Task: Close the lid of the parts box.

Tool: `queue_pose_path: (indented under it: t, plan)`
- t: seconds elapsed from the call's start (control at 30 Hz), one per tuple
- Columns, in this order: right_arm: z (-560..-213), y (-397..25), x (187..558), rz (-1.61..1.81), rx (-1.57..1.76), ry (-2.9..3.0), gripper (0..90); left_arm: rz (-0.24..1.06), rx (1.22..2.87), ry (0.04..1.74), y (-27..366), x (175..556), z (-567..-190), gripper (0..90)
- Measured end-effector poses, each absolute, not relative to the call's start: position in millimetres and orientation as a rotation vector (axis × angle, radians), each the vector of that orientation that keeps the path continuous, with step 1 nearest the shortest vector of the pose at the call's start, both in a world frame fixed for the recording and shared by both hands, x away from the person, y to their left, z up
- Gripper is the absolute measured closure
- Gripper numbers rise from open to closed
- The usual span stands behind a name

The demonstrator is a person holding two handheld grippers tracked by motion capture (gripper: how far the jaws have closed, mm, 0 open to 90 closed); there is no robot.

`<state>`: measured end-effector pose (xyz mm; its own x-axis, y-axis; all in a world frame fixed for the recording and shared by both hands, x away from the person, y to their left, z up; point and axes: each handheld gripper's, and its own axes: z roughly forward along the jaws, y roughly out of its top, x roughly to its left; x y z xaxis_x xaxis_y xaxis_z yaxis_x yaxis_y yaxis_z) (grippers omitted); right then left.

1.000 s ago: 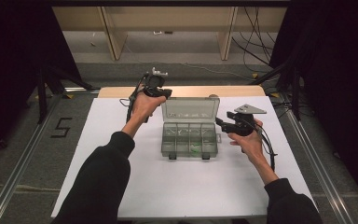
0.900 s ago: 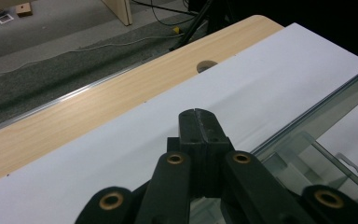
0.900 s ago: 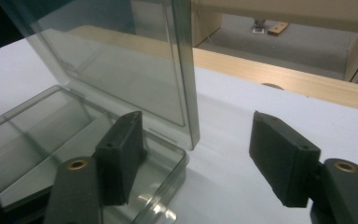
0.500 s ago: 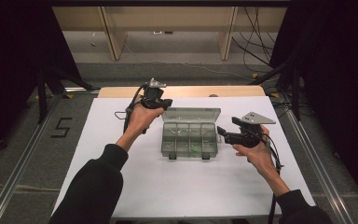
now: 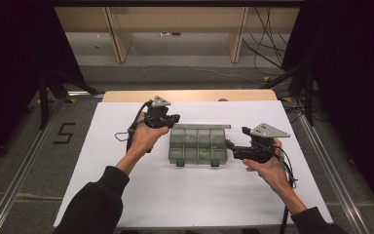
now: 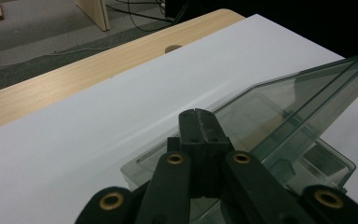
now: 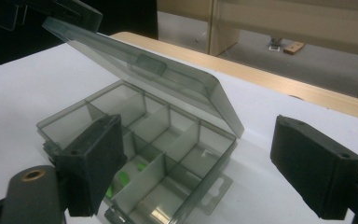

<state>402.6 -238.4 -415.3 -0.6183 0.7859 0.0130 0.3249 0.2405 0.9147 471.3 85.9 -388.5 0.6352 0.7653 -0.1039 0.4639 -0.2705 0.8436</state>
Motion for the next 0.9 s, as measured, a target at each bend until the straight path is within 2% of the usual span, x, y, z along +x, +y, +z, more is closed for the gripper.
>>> queue_pose_path:
  t: [0.33, 0.6, 0.9]
  plan:
    - [-408.3, -233.6, 388.5, 1.406, 0.948, 2.055, 16.6, 0.398, 1.92, 0.941, 83.5, 452.0, -403.4, 89.9]
    - [-405.8, -229.3, 385.0, 1.421, 0.92, 2.065, 21.4, 0.394, 1.908, 0.941, 84.4, 441.9, -413.7, 89.9]
    - [-403.0, -225.3, 382.9, 1.407, 0.886, 2.095, 38.4, 0.38, 1.92, 0.922, 88.5, 431.5, -423.4, 89.9]
